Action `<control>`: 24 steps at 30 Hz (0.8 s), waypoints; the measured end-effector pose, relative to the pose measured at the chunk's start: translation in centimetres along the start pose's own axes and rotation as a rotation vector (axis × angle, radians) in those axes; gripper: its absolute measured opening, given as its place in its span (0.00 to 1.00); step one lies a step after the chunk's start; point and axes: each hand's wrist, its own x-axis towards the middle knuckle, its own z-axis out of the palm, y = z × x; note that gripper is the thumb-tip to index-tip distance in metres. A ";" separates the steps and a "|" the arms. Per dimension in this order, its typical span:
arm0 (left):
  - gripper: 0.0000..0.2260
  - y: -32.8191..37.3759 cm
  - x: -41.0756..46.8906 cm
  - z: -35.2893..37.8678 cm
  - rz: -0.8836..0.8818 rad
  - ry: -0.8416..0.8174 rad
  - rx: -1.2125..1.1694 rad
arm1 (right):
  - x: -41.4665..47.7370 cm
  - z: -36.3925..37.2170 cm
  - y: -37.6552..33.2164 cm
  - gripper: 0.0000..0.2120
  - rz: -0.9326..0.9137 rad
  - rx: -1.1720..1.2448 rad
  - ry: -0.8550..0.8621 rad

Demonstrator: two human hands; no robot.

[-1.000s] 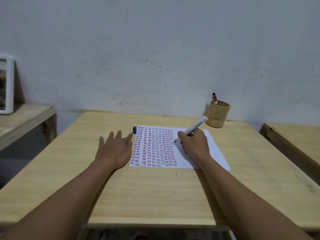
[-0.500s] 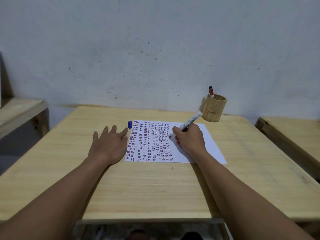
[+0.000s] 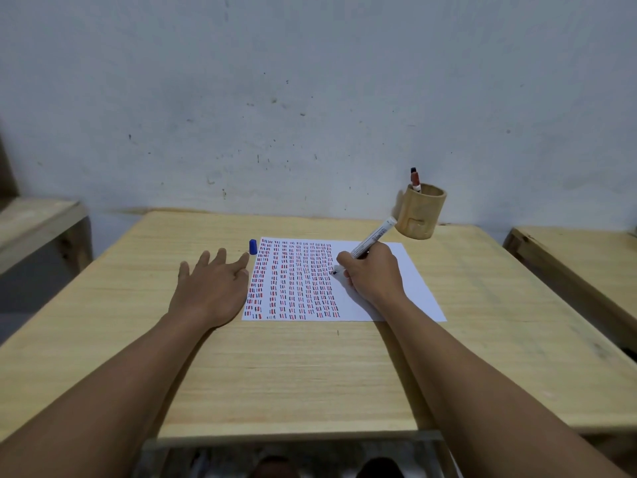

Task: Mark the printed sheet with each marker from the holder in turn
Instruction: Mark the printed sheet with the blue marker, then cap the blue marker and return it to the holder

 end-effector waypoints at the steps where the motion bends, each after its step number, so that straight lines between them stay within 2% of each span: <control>1: 0.24 0.0 0.0 0.0 -0.002 0.001 -0.006 | 0.0 0.0 0.0 0.13 0.002 -0.001 0.001; 6: 0.24 0.4 -0.2 -0.3 -0.029 0.037 -0.078 | -0.1 -0.1 -0.1 0.14 0.023 0.059 0.019; 11: 0.19 1.3 0.9 -1.6 -0.103 0.280 -0.265 | 0.0 -0.7 -1.0 0.12 0.010 0.146 0.075; 13: 0.22 1.5 2.0 -2.0 -0.064 0.275 -0.338 | 0.1 -0.5 -1.5 0.10 0.019 0.238 0.046; 15: 0.24 1.6 3.0 -2.3 0.004 0.218 -0.309 | -0.2 -0.4 -2.2 0.08 0.052 0.389 -0.012; 17: 0.21 1.5 3.8 -2.2 0.065 0.172 -0.257 | -0.4 -0.4 -2.8 0.07 0.103 0.544 -0.066; 19: 0.16 1.4 4.2 -1.9 0.084 0.192 -0.266 | -0.7 -0.4 -3.4 0.07 0.172 0.678 -0.108; 22: 0.09 1.4 4.0 -2.0 0.063 0.256 -0.344 | -0.9 -0.3 -3.7 0.08 0.242 0.747 -0.142; 24: 0.09 1.7 3.5 -2.5 0.020 0.277 -0.432 | -1.2 -0.3 -3.8 0.08 0.246 0.755 -0.160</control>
